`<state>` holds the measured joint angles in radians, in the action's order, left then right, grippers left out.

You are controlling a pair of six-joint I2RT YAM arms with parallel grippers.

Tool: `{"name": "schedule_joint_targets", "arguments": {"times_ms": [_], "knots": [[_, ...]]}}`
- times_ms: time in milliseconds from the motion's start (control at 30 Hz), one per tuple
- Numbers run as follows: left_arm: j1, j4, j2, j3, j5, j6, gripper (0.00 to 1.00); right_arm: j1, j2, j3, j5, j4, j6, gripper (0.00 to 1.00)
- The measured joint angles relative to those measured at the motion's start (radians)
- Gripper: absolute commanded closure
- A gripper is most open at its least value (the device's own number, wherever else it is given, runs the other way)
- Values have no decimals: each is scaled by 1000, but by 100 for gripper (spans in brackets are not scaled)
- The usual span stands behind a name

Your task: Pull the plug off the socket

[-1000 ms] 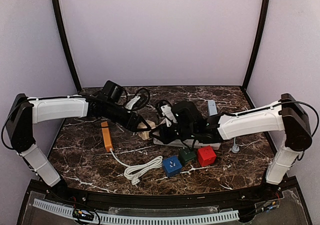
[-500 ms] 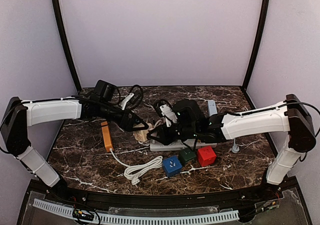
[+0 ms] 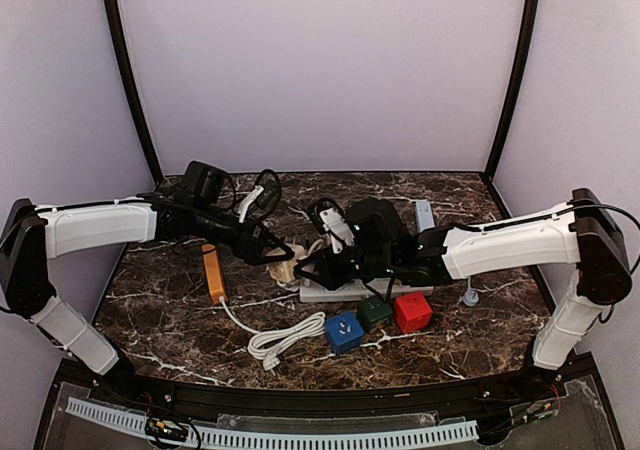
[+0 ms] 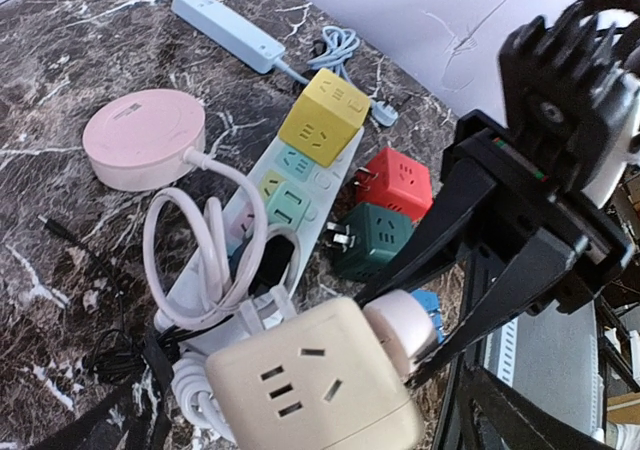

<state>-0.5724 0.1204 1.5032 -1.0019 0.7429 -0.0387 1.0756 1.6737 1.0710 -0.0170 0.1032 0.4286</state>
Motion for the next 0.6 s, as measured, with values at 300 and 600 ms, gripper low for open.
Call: {"name": "schedule_joint_targets", "arguments": {"times_ms": [300, 600], "knots": [[-28, 107, 55, -57, -109, 43, 4, 4, 0, 16, 34, -33, -2, 100], [-43, 118, 80, -85, -110, 22, 48, 6, 0, 29, 76, -60, -15, 100]]}}
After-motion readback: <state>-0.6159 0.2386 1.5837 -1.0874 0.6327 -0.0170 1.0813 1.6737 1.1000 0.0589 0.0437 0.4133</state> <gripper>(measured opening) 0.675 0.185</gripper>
